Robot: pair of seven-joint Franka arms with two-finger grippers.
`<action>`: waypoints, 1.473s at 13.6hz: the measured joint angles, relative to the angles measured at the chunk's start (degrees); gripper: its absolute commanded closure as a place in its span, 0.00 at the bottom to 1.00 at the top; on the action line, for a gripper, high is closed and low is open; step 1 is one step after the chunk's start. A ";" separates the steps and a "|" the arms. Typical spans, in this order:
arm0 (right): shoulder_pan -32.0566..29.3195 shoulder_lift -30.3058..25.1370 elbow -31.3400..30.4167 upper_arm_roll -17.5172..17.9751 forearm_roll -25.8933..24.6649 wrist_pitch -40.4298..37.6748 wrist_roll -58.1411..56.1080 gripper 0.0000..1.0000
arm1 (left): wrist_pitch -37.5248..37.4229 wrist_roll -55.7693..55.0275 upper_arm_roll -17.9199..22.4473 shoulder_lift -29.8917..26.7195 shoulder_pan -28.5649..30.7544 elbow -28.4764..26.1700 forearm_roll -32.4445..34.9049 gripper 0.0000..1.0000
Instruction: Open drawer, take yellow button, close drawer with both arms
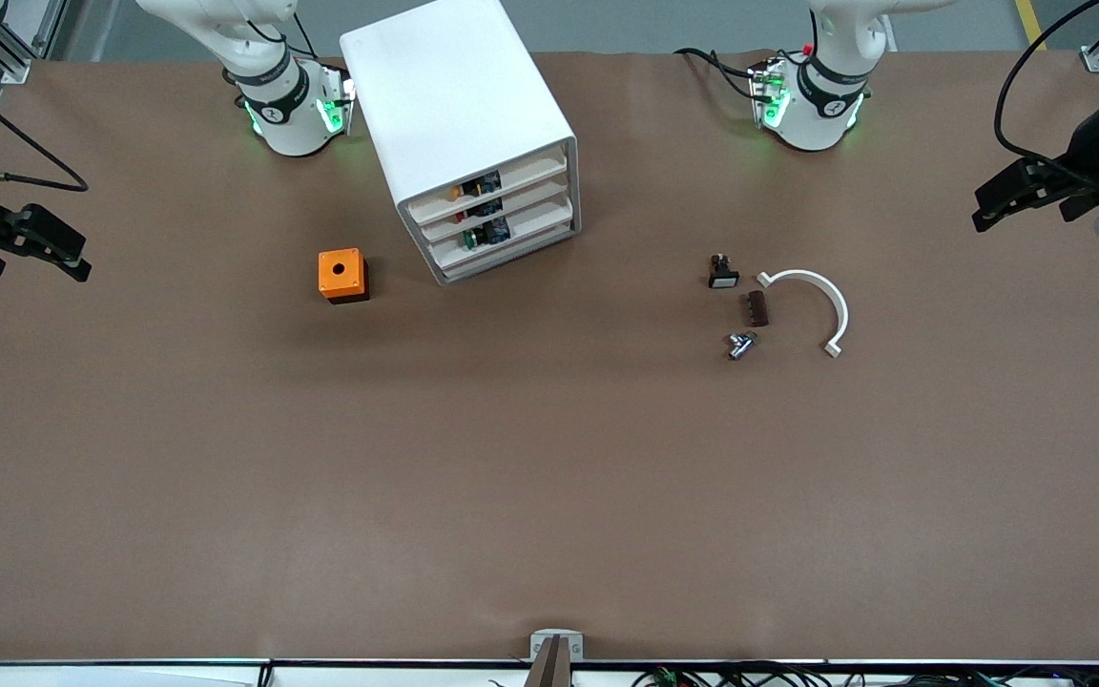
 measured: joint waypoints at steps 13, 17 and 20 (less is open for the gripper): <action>0.00 0.03 -0.11 0.00 0.00 0.01 0.00 0.00 | -0.25 -4.50 -0.62 12.35 -0.18 0.46 0.00 0.00; 0.00 0.03 -0.13 0.00 0.00 0.04 0.00 0.00 | 0.46 -15.43 -0.91 24.17 -2.23 5.64 -0.08 0.00; 0.00 0.03 -0.13 0.00 0.00 0.05 0.00 0.00 | 0.39 -29.12 -1.09 29.52 -7.47 8.20 -0.92 0.00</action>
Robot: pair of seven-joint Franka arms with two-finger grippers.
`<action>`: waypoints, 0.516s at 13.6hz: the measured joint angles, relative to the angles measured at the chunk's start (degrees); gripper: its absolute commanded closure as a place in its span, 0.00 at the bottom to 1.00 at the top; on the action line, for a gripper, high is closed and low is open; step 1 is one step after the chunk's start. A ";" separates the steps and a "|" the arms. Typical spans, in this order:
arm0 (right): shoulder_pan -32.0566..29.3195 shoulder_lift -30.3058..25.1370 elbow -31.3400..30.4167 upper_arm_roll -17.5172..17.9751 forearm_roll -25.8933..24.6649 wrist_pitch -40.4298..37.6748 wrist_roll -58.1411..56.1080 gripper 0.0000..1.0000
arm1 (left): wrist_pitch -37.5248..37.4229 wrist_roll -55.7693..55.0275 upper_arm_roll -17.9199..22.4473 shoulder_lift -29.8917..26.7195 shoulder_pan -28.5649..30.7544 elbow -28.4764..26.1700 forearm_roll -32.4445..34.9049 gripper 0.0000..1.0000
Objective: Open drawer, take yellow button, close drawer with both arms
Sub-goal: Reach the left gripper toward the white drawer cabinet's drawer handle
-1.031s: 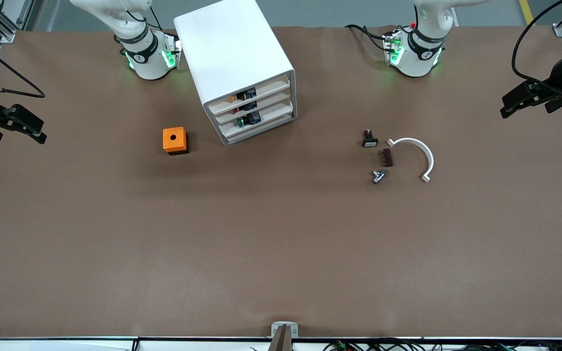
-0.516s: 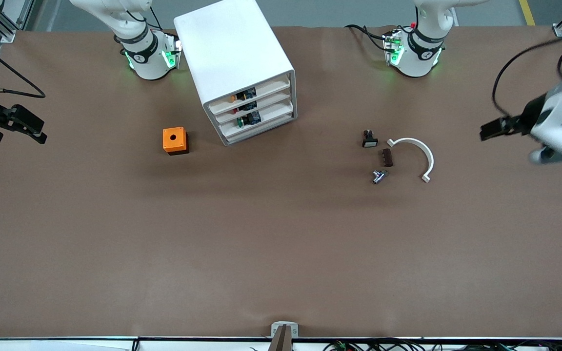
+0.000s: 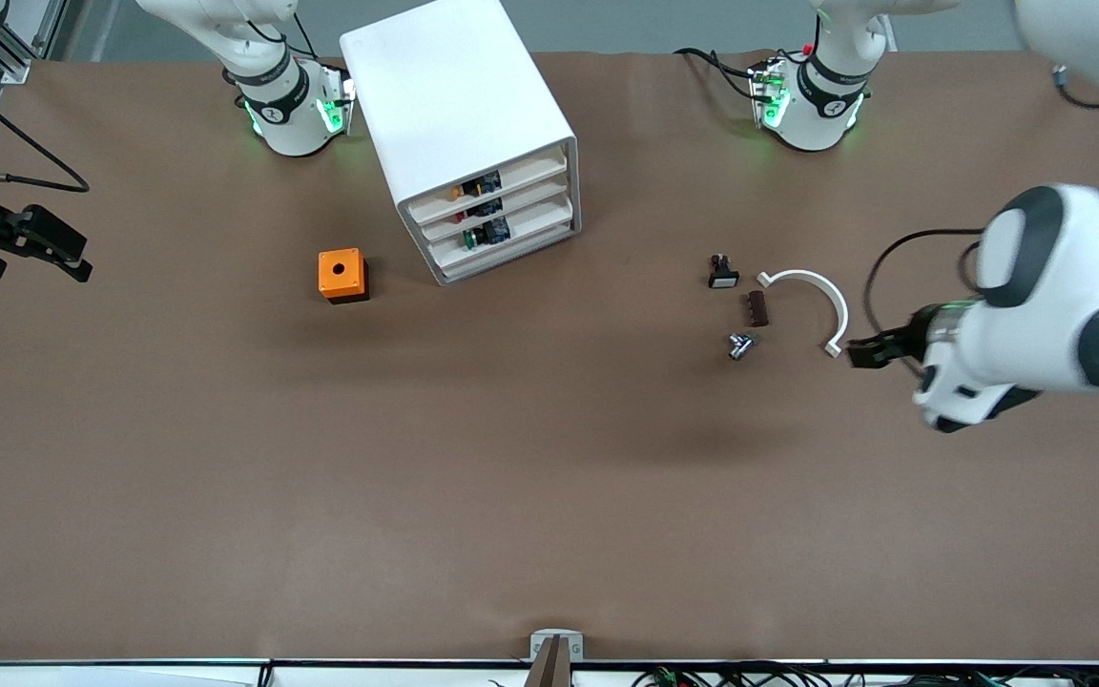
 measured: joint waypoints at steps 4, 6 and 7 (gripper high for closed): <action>0.00 0.00 -0.01 0.00 0.00 0.00 0.00 0.00 | -0.07 -17.43 -0.14 3.70 -5.23 0.42 -4.97 0.00; 0.00 0.00 0.00 0.00 0.00 0.01 0.00 0.00 | -0.47 -24.98 -0.18 4.04 -6.49 0.55 -6.11 0.00; 0.00 0.00 0.00 0.00 0.00 0.01 0.00 0.00 | -0.72 -28.39 -0.18 4.03 -7.11 0.59 -6.90 0.00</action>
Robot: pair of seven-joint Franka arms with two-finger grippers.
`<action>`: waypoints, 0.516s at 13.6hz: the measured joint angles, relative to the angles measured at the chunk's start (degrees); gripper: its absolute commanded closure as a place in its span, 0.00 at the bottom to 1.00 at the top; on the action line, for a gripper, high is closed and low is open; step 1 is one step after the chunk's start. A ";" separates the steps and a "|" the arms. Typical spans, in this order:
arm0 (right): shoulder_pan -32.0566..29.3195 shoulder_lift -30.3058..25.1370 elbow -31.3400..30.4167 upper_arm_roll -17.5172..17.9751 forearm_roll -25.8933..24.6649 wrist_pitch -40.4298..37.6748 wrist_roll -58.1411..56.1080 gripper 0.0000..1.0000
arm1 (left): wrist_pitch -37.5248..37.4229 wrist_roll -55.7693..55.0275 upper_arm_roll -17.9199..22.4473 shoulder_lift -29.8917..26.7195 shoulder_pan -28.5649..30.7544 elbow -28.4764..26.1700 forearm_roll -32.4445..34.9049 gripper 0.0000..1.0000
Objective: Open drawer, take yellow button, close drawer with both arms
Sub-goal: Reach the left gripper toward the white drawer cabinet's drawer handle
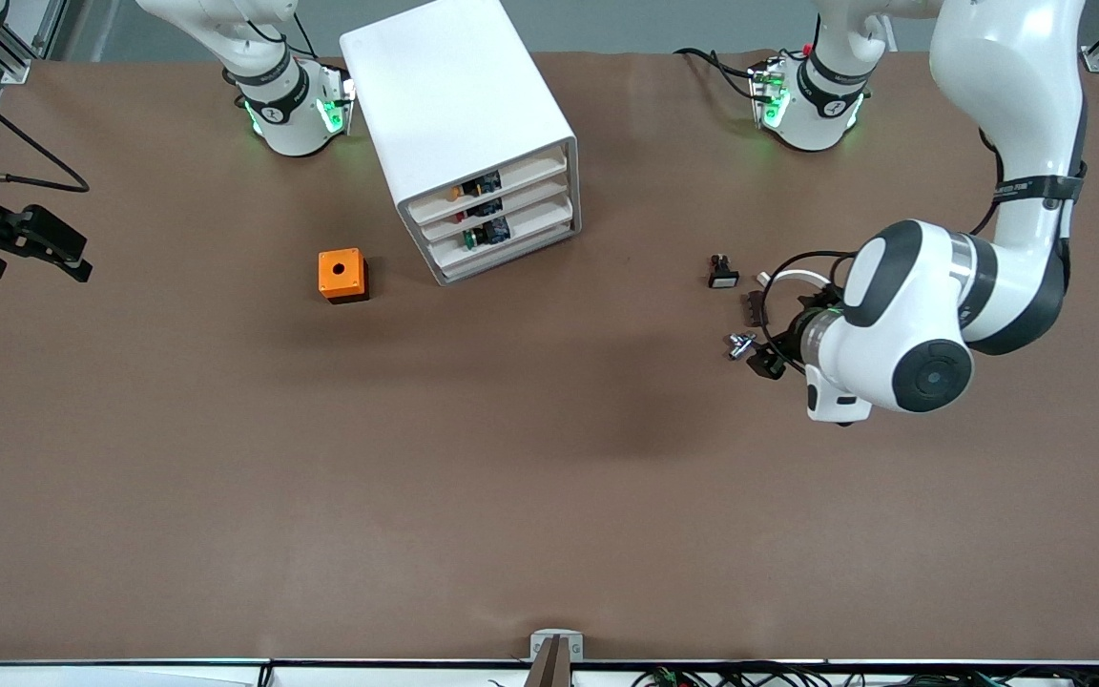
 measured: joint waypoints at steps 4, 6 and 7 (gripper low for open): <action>0.00 0.00 0.00 -0.01 0.00 0.00 0.00 0.00 | -0.38 -19.56 -0.05 0.97 -3.92 0.00 -6.19 0.00; 0.00 0.00 0.00 -0.01 0.00 0.00 0.00 0.00 | -0.44 -29.48 -0.03 2.26 -6.38 -0.02 -9.98 0.00; 0.00 0.00 0.00 -0.01 0.00 0.00 0.00 0.00 | -0.58 -35.01 -0.04 2.97 -7.35 -0.11 -13.53 0.00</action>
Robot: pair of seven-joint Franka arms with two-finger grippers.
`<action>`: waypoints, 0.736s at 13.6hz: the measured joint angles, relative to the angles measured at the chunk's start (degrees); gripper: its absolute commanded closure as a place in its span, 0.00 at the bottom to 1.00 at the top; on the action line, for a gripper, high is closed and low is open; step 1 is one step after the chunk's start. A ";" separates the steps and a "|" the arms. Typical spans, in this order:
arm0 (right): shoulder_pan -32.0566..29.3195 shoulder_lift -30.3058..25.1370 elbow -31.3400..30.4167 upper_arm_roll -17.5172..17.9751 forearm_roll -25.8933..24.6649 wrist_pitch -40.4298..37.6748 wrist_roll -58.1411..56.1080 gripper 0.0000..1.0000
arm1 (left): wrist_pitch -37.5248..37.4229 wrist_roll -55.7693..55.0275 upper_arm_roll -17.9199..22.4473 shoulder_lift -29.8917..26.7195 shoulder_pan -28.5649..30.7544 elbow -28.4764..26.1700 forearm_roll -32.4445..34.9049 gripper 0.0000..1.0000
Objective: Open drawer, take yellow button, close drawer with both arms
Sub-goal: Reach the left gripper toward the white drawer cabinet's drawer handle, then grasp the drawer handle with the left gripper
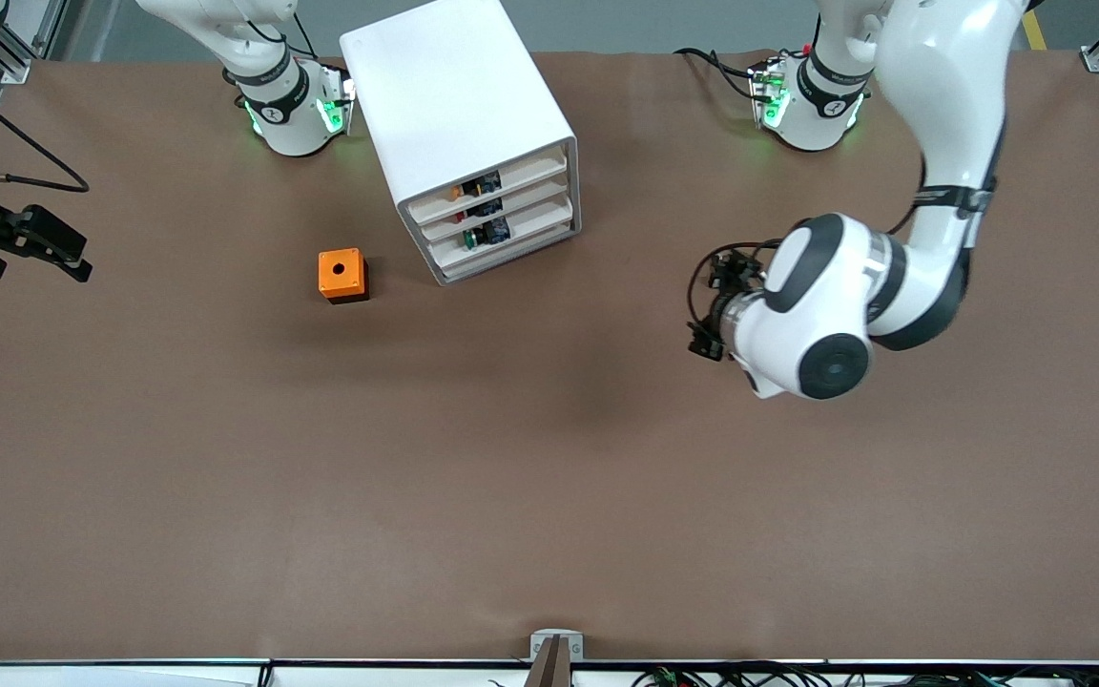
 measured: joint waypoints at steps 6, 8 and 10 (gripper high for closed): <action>0.00 0.00 0.00 0.00 0.00 0.01 0.00 0.00 | -1.38 -22.84 -0.01 6.79 -2.34 -0.53 -22.92 0.11; 0.00 0.00 0.00 -0.01 0.00 0.01 0.00 0.00 | -1.32 -27.60 -0.01 7.91 -3.11 -0.48 -27.48 0.21; 0.00 0.00 0.00 -0.01 0.00 0.01 0.00 0.00 | -0.85 -32.35 -0.01 8.46 -4.64 -0.43 -30.83 0.27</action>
